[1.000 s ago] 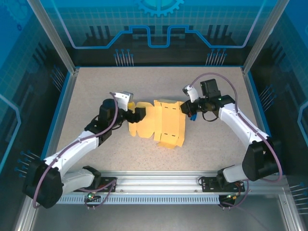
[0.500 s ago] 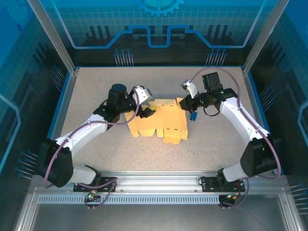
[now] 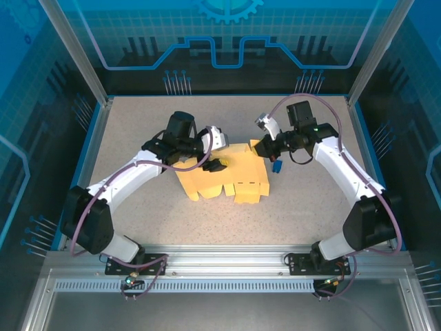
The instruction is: Fold the paper box
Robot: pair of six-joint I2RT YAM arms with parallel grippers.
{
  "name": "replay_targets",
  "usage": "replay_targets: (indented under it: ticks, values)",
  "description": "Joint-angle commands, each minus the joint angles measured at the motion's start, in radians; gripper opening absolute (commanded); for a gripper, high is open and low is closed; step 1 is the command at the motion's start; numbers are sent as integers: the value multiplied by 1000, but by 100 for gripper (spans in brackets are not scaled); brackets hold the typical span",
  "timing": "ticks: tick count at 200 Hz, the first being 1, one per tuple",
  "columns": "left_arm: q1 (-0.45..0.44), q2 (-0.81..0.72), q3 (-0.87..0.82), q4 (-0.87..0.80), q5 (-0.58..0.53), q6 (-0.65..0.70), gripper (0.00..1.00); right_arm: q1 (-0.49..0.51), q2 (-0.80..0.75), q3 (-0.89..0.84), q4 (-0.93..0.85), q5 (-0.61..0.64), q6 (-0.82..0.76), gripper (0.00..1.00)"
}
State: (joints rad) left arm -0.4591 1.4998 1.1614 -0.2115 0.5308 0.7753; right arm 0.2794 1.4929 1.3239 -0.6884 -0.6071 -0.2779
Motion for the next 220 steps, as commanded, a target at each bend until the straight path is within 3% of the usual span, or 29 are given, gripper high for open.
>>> replay_targets:
  ticks: [1,54,166,220]
  values:
    - [-12,25,48,-55,47,46,78,21,21,38,-33,-16,-25,5]
    - [-13,35,82,-100,34,12,52,32,38,68,-58,11,-47,5]
    - [8,50,130,-160,45,-60,29,56,51,82,-92,84,-109,5]
    - [23,57,155,-187,64,-110,3,56,24,68,-34,60,-100,13]
